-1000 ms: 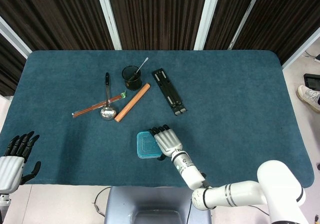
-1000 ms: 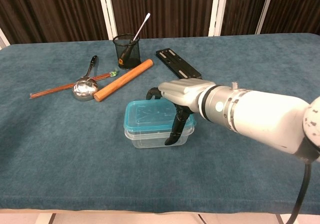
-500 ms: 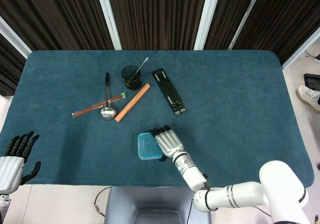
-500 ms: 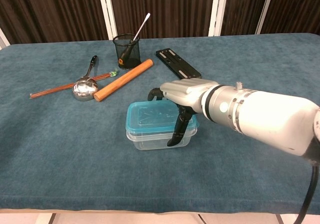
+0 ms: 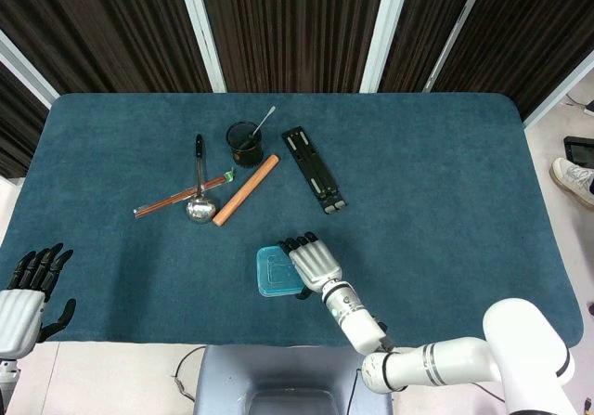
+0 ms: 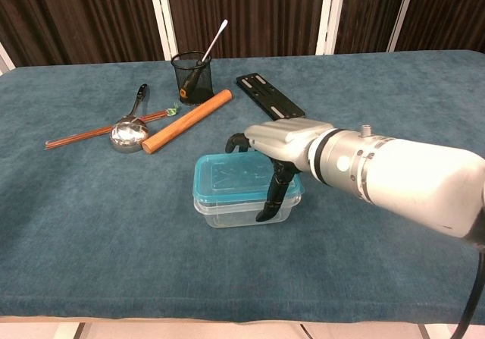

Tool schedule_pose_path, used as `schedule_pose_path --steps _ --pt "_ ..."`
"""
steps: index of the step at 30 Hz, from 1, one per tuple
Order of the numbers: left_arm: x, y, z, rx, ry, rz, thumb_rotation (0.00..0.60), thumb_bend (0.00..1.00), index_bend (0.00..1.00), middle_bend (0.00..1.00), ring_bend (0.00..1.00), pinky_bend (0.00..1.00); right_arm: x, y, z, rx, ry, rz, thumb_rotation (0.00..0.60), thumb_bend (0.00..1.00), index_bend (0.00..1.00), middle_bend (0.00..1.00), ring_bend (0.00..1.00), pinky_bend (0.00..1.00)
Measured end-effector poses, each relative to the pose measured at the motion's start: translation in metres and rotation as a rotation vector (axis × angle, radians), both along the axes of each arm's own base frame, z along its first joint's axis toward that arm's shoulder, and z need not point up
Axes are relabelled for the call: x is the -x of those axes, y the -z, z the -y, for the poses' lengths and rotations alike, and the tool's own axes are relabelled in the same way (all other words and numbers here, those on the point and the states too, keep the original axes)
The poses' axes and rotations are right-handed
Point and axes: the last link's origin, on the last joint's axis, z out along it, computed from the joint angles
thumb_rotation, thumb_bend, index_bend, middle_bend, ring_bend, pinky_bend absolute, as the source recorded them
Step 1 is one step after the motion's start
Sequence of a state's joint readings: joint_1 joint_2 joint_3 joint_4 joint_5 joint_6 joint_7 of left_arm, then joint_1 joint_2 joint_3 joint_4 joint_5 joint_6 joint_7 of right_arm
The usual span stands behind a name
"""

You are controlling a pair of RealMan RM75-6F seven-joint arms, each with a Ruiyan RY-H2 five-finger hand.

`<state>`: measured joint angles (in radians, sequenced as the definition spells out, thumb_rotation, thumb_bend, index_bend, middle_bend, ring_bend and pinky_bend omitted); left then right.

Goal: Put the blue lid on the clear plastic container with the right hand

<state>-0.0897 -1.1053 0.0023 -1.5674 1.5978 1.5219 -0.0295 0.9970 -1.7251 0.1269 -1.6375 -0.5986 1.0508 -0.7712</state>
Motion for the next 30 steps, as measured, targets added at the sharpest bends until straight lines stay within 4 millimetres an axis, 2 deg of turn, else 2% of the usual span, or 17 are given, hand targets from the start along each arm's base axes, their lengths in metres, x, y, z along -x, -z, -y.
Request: schedule_pose_path --steps 9,30 --pt "0.0001 0.0002 -0.0002 -0.001 -0.002 0.0 0.6 0.42 0.0 0.0 0.0 0.06 0.0028 -0.0028 0.0007 -0.004 0.001 0.01 0.6 0.22 0.53 0.43 0.35 0.24" --pt "0.0 0.0 -0.0005 0.0 -0.004 0.003 0.6 0.43 0.0 0.0 0.0 0.06 0.006 -0.009 0.0006 -0.014 -0.003 -0.003 0.6 0.22 0.18 0.21 0.19 0.2"
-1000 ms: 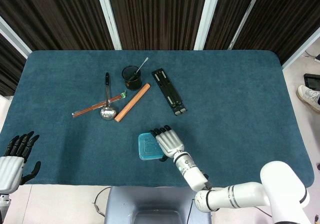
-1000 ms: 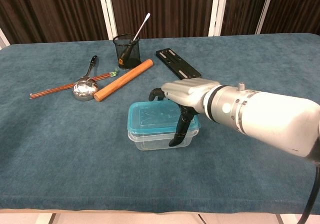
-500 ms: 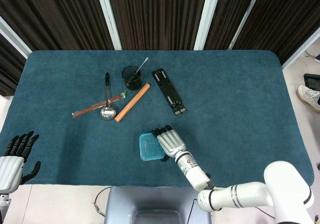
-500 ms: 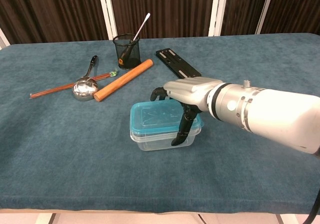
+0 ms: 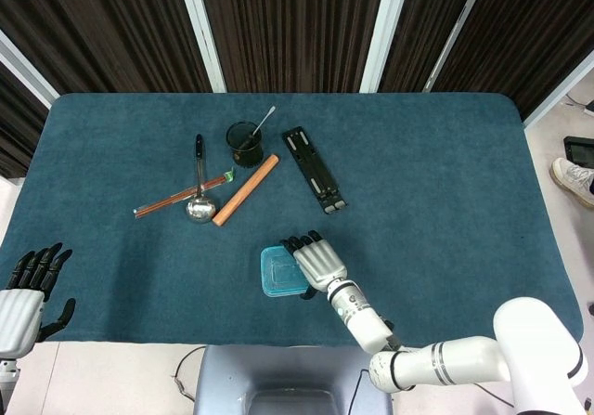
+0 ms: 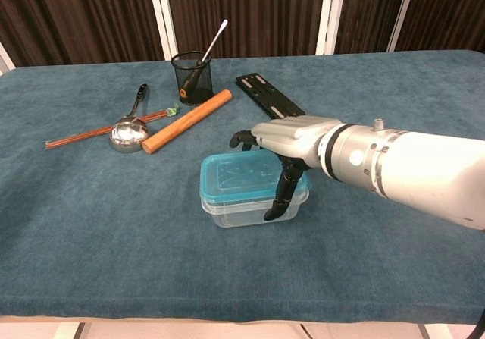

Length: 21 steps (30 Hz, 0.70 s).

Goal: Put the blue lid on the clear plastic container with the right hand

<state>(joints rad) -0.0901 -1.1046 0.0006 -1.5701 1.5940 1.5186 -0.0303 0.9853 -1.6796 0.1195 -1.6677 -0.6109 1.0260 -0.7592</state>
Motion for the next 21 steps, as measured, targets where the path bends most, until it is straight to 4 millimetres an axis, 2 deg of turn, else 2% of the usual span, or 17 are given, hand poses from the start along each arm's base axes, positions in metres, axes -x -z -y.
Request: schedule_pose_path --steps 7,13,21 --pt "0.0 0.001 0.0 0.001 0.0 -0.002 0.6 0.43 0.0 0.0 0.0 0.06 0.002 -0.001 0.0 -0.018 0.002 -0.014 0.6 0.19 0.07 0.16 0.13 0.16" --pt "0.0 0.0 0.0 0.0 0.0 -0.002 0.6 0.43 0.0 0.0 0.0 0.06 0.002 -0.003 0.0 -0.02 -0.001 -0.024 0.6 0.15 0.01 0.12 0.1 0.13" --pt "0.0 0.0 0.0 0.0 -0.003 -0.002 0.6 0.43 0.0 0.0 0.0 0.06 0.004 -0.013 -0.002 -0.027 -0.016 -0.036 0.6 0.14 0.0 0.07 0.04 0.08"
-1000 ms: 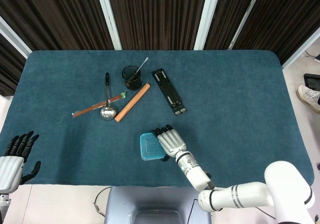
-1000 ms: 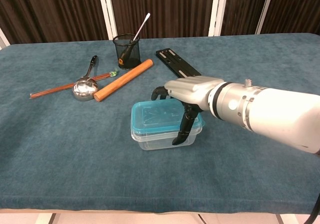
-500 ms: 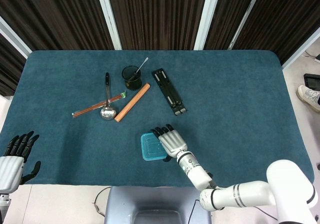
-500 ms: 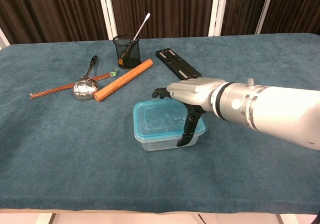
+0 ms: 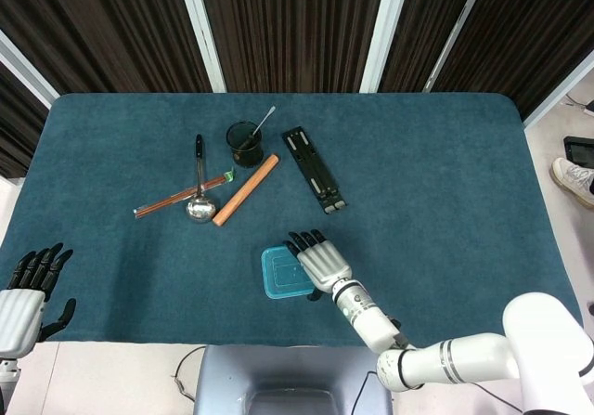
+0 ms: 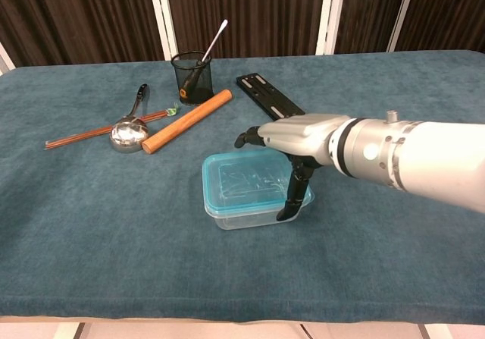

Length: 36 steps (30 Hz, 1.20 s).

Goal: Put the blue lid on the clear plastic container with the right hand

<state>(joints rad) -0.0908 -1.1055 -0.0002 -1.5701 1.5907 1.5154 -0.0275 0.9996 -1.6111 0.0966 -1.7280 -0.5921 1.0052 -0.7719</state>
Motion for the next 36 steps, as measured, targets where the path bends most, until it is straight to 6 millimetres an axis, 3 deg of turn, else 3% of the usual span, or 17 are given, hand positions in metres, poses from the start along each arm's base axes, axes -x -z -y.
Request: schedule_pose_path --steps 9,17,22,36 --pt "0.0 -0.001 0.0 -0.004 -0.002 0.004 0.6 0.43 0.0 0.0 0.0 0.06 0.006 -0.028 -0.004 -0.001 -0.018 0.005 0.6 0.14 0.01 0.04 0.0 0.02" --pt "0.0 0.001 -0.001 0.004 -0.003 -0.001 0.6 0.43 0.0 0.0 0.0 0.06 -0.002 -0.062 0.002 0.044 -0.049 0.059 0.6 0.14 0.34 0.04 0.0 0.02" --pt "0.0 0.001 -0.001 0.004 -0.005 -0.001 0.6 0.42 0.0 0.0 0.0 0.06 -0.006 -0.06 0.008 0.053 -0.051 0.028 0.6 0.14 0.42 0.04 0.0 0.02" --pt "0.001 0.0 0.0 0.004 -0.004 0.003 0.6 0.42 0.0 0.0 0.0 0.06 -0.018 -0.038 0.014 0.055 -0.048 -0.101 0.6 0.14 0.46 0.04 0.0 0.02"
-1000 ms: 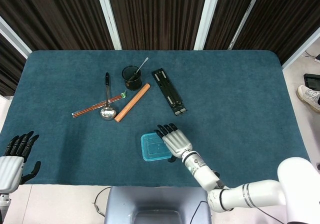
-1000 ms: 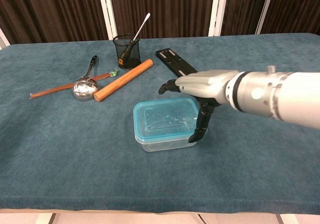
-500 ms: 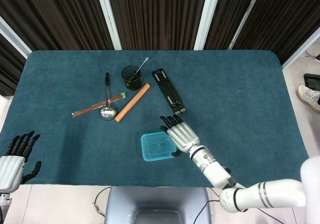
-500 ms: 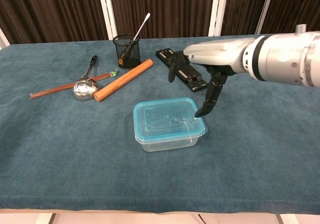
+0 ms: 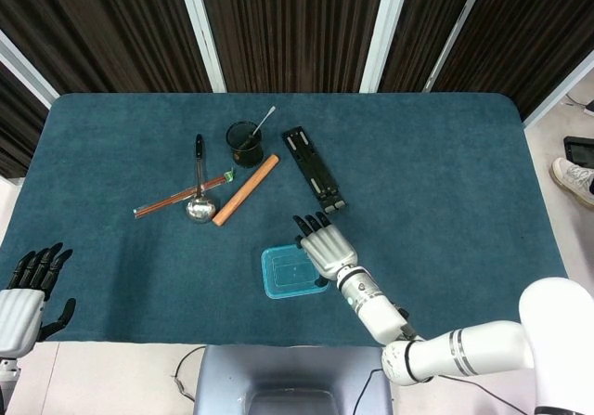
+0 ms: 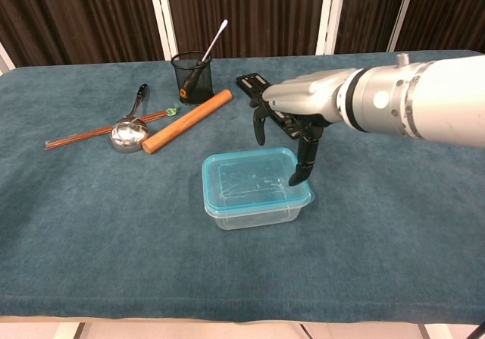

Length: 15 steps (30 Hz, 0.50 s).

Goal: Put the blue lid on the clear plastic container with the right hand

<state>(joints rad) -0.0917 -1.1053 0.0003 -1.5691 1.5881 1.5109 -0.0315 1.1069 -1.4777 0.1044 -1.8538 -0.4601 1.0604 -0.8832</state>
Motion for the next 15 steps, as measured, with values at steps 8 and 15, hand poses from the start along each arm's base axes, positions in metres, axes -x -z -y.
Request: schedule_pose_path --steps 8,15 --pt "-0.0002 0.0004 -0.0003 0.001 -0.001 0.0 0.6 0.42 0.0 0.0 0.0 0.06 0.0043 0.0066 -0.0002 -0.006 0.012 -0.062 0.6 0.14 0.46 0.04 0.0 0.02" --pt "-0.0004 0.0003 -0.0003 0.001 0.0 0.002 0.6 0.42 0.0 0.0 0.0 0.06 0.006 0.0094 0.0002 -0.007 0.017 -0.072 0.6 0.14 0.46 0.04 0.0 0.02"
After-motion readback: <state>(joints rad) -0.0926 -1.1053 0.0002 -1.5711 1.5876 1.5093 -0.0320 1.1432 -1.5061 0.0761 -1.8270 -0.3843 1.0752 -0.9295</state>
